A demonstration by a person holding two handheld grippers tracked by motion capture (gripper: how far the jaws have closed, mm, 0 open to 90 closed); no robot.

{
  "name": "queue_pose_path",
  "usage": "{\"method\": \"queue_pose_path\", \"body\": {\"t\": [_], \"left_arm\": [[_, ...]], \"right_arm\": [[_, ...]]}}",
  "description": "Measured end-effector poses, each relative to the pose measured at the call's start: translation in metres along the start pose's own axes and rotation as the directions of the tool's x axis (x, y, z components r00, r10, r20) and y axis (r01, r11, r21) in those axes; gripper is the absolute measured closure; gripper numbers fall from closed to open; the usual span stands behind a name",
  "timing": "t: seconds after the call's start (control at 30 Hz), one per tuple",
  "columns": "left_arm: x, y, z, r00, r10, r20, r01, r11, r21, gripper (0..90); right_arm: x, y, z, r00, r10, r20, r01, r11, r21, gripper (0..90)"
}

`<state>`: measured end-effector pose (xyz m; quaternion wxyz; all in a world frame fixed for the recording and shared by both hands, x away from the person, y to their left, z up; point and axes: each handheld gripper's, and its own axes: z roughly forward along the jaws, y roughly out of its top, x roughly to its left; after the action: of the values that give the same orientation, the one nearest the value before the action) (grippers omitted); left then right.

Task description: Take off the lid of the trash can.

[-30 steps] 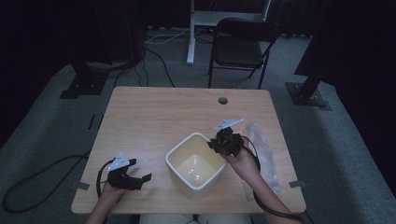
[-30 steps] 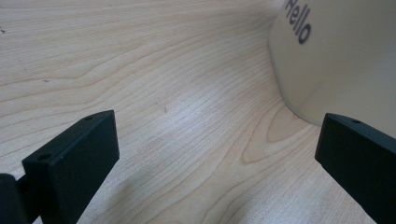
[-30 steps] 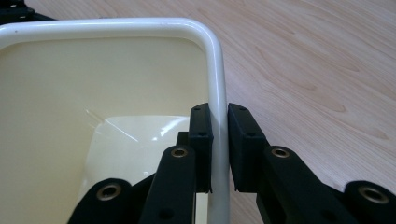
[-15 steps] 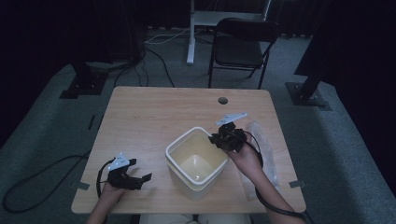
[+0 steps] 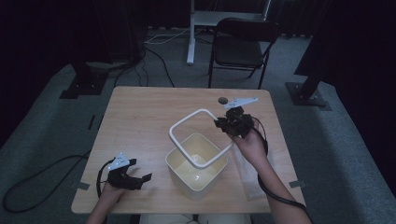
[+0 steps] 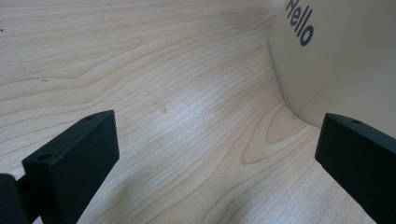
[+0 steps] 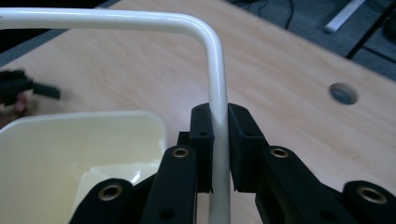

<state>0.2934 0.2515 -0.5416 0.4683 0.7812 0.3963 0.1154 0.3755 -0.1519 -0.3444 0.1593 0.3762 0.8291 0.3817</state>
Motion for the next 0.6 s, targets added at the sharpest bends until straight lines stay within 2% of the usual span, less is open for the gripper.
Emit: {"method": "queue_pose_path", "body": {"t": [0.17,0.33,0.6], "left_arm": [[0.0,0.0,0.0,1.0,0.001,0.0,-0.001,1.0,0.0,0.4],[0.0,0.0,0.0,1.0,-0.001,0.003,0.001,1.0,-0.001,0.4],[0.0,0.0,0.0,1.0,0.004,0.005,-0.004,1.0,0.003,0.4]], "right_arm": [[-0.017,0.016,-0.002,0.9986,0.031,0.044,-0.03,0.999,-0.028,81.4],[-0.036,0.026,0.005,0.9938,0.077,0.08,-0.074,0.997,-0.036,81.4],[-0.066,0.031,0.026,0.9782,0.154,0.14,-0.151,0.988,-0.028,81.4]]}}
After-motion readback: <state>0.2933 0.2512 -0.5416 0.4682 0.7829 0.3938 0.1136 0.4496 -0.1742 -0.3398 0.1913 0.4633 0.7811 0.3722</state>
